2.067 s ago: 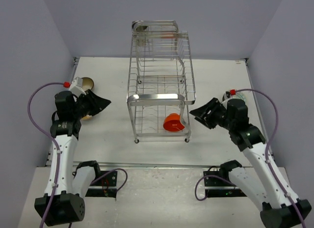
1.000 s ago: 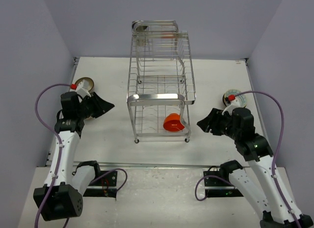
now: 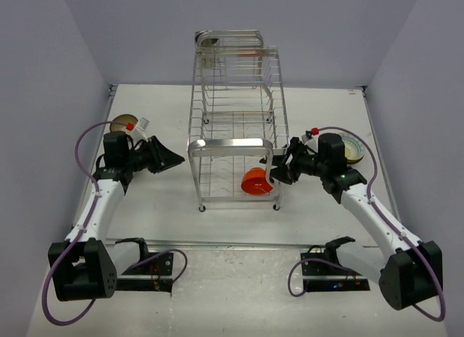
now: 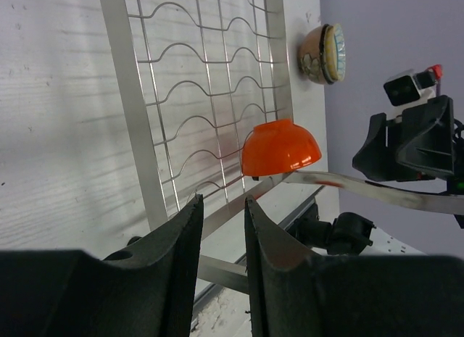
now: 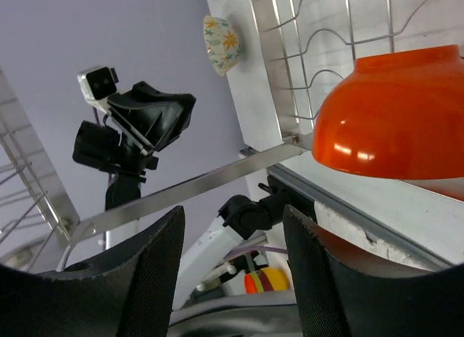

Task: Unload the bowls from the dish rack

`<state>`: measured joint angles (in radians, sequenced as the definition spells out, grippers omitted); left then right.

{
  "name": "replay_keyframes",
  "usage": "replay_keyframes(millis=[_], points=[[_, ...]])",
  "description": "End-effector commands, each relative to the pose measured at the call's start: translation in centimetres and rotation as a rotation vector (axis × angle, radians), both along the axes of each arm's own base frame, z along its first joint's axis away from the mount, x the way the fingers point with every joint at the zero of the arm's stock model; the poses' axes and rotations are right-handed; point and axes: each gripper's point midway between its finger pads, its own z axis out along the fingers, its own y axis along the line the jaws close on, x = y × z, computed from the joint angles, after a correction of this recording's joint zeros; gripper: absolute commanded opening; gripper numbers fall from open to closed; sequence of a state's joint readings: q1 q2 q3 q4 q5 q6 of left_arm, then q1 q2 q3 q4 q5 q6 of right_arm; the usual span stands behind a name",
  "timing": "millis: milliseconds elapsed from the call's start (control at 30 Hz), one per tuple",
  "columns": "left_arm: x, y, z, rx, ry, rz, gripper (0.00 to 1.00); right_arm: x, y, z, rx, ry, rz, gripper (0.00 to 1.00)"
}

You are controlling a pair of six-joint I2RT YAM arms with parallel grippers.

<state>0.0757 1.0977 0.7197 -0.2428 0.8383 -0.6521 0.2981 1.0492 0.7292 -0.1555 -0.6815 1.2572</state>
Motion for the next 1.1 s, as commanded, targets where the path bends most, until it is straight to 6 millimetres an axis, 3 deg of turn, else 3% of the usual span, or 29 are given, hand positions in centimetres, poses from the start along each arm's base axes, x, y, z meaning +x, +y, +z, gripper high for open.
replay_keyframes(millis=[0,200,400,600,800,1067], points=[[0.7,-0.6,2.3,-0.024,-0.074,-0.029,0.31,0.8,0.4,0.2,0.064,0.087,-0.034,0.58],[0.5,-0.6,2.0,-0.021,-0.071,-0.029,0.31,1.8,-0.7,-3.0,-0.044,0.165,-0.125,0.57],[0.6,-0.5,1.4,-0.015,-0.06,-0.028,0.31,1.4,-2.6,-5.5,-0.193,0.233,-0.22,0.57],[1.1,-0.5,0.6,-0.021,-0.039,-0.019,0.31,0.8,-1.7,-7.1,-0.228,0.292,-0.152,0.56],[1.3,-0.4,0.0,-0.017,-0.032,-0.018,0.31,0.9,0.0,-6.8,-0.223,0.301,-0.089,0.56],[1.6,-0.4,-0.7,-0.015,-0.018,-0.018,0.31,1.6,0.4,-6.6,-0.221,0.305,-0.092,0.53]])
